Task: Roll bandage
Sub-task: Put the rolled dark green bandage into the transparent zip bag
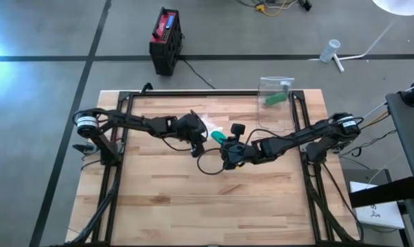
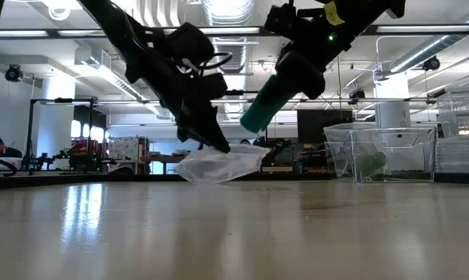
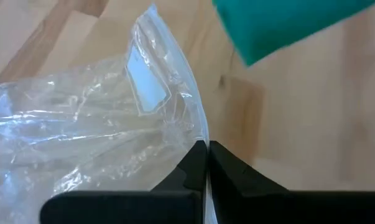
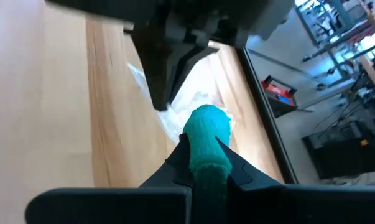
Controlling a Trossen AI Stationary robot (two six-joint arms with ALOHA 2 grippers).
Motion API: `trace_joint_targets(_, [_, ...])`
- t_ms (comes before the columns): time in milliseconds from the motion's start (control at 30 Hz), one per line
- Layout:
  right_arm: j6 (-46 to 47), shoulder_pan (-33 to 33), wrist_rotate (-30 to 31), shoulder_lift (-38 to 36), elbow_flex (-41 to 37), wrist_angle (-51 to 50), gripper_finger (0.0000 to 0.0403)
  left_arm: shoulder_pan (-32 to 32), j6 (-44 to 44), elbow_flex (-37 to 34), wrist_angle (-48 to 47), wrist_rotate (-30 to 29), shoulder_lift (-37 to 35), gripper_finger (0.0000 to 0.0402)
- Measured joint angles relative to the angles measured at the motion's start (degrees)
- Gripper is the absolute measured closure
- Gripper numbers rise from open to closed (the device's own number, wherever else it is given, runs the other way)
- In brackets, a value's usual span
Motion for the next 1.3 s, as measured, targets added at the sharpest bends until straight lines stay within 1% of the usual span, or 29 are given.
trace_joint_targets(200, [-2.9,0.0,0.1,0.0,-1.4,1.0,0.039,0.0,-8.4,0.0,0.9,3.9,-2.2,0.0401])
trace_joint_targets(333, [-2.9,-0.1,0.1,0.0,-3.5,4.7,0.039,-0.1,-11.6,0.0,3.6,9.0,-2.4,0.0401])
trace_joint_targets(400, [-2.9,-0.1,0.1,0.0,-4.4,6.8,0.039,-0.2,-14.0,0.0,5.1,10.2,-2.3,0.0401])
trace_joint_targets(667, [-0.6,0.5,0.3,0.0,-5.2,7.5,0.039,0.4,-16.3,-0.1,6.2,9.8,-2.4,0.0401])
trace_joint_targets(800, [0.8,1.5,0.1,0.0,-5.2,7.7,0.039,0.9,-16.3,-0.1,6.2,7.0,-2.3,0.0401])
trace_joint_targets(933, [2.0,2.2,0.1,0.0,-5.2,7.5,0.039,1.5,-16.6,-0.1,7.8,6.6,-2.4,0.0401])
trace_joint_targets(1167, [3.1,2.4,-0.3,0.0,-5.2,5.5,0.039,1.5,-17.4,-0.1,12.4,6.6,-2.4,0.0401])
trace_joint_targets(1300, [6.0,1.0,1.0,0.0,-5.2,5.2,0.039,-0.5,-18.9,-0.1,17.4,8.1,-2.4,0.0401])
